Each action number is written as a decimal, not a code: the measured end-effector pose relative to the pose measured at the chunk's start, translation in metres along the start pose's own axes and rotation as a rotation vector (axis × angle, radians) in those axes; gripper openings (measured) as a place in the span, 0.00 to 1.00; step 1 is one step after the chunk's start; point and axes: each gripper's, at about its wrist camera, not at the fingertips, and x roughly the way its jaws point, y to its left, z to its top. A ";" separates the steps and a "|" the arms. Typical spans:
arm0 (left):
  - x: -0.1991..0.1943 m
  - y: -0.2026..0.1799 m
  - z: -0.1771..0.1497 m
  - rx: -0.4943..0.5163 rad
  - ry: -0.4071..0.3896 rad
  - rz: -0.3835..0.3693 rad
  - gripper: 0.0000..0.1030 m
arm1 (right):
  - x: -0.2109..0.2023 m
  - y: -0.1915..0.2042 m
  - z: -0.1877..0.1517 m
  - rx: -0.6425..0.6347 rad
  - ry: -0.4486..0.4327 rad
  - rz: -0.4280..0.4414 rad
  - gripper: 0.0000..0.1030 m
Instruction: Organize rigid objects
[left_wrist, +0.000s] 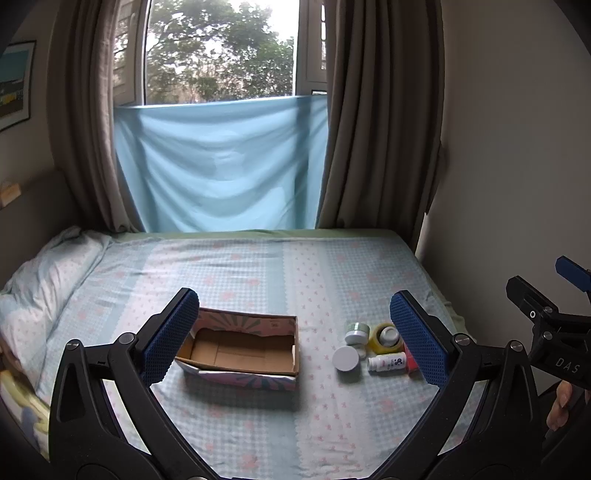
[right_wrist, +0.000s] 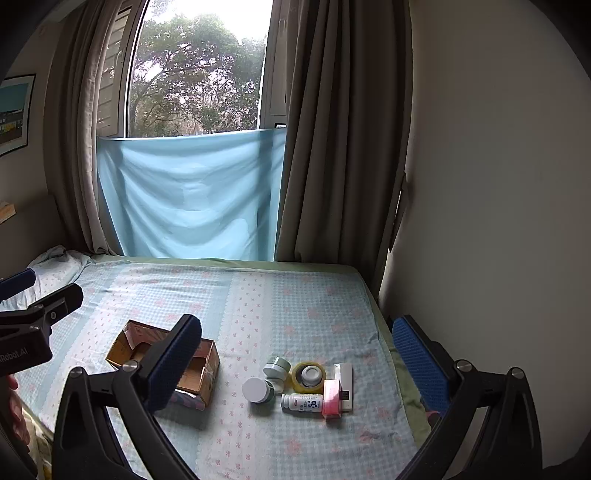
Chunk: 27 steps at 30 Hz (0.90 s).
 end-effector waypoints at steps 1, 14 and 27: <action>0.000 0.000 0.000 0.001 0.000 0.000 1.00 | 0.000 0.000 0.000 0.000 0.000 0.000 1.00; 0.000 0.001 0.001 0.007 -0.005 0.014 1.00 | 0.000 0.002 0.002 0.002 -0.003 -0.001 1.00; -0.004 0.006 -0.002 -0.021 -0.009 0.000 1.00 | -0.002 0.005 0.003 -0.010 -0.015 -0.016 1.00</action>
